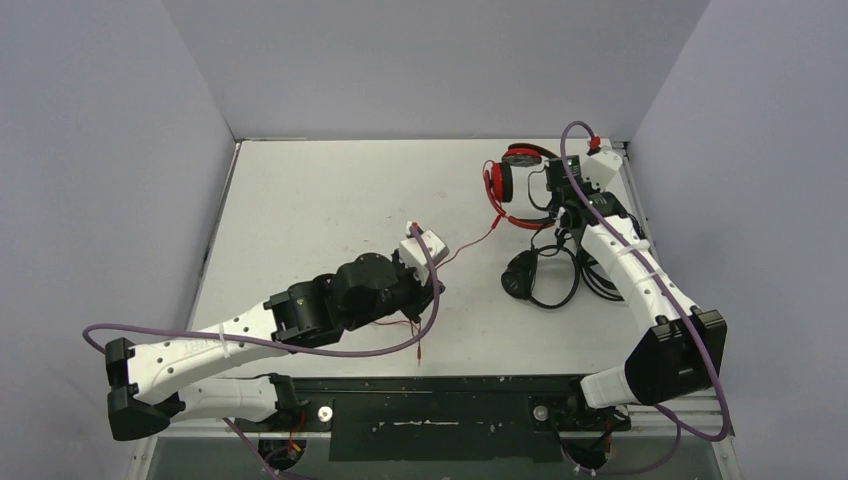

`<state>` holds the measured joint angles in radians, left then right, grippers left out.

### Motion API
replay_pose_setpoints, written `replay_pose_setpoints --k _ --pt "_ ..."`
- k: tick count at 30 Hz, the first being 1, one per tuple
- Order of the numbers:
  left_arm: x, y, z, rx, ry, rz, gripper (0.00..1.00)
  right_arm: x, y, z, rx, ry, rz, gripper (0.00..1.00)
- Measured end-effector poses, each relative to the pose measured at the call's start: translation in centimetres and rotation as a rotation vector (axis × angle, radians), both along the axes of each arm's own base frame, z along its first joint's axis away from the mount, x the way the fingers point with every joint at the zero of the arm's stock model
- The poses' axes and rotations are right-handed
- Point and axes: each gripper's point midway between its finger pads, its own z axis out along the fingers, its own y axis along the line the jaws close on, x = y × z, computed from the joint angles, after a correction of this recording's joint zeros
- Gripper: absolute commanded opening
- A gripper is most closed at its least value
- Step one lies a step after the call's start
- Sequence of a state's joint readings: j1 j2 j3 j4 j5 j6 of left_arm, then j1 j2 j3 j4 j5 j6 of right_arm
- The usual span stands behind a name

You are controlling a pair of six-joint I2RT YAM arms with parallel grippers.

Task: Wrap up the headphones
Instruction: Wrap the headphones cable around the headphones.

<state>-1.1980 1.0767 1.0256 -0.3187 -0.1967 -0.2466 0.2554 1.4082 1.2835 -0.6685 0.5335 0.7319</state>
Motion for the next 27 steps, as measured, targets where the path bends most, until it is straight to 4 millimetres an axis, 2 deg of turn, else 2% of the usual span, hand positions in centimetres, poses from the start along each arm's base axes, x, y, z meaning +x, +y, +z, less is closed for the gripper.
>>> replay_pose_setpoints --k 6,10,14,17,21,27 --pt "2.1 2.2 4.8 0.059 -0.117 0.097 0.0 -0.3 1.3 -2.0 -0.026 0.06 0.087 0.0" --pt "3.9 2.6 7.7 0.11 -0.206 0.138 0.0 -0.6 4.5 -3.1 -0.053 0.094 0.197 0.0" --pt "6.3 2.4 9.8 0.143 -0.266 0.166 0.0 -1.8 8.0 -5.0 -0.08 0.148 0.337 0.0" --pt "9.2 3.5 10.4 0.164 -0.283 0.207 0.0 -2.8 9.7 -6.6 -0.084 0.19 0.44 0.0" --pt "12.9 5.3 10.1 0.18 -0.281 0.253 0.0 -4.2 11.5 -8.0 -0.087 0.235 0.558 0.0" --pt "15.6 5.0 8.2 0.218 -0.264 0.22 0.0 -6.2 15.3 -7.1 -0.094 0.218 0.735 0.0"
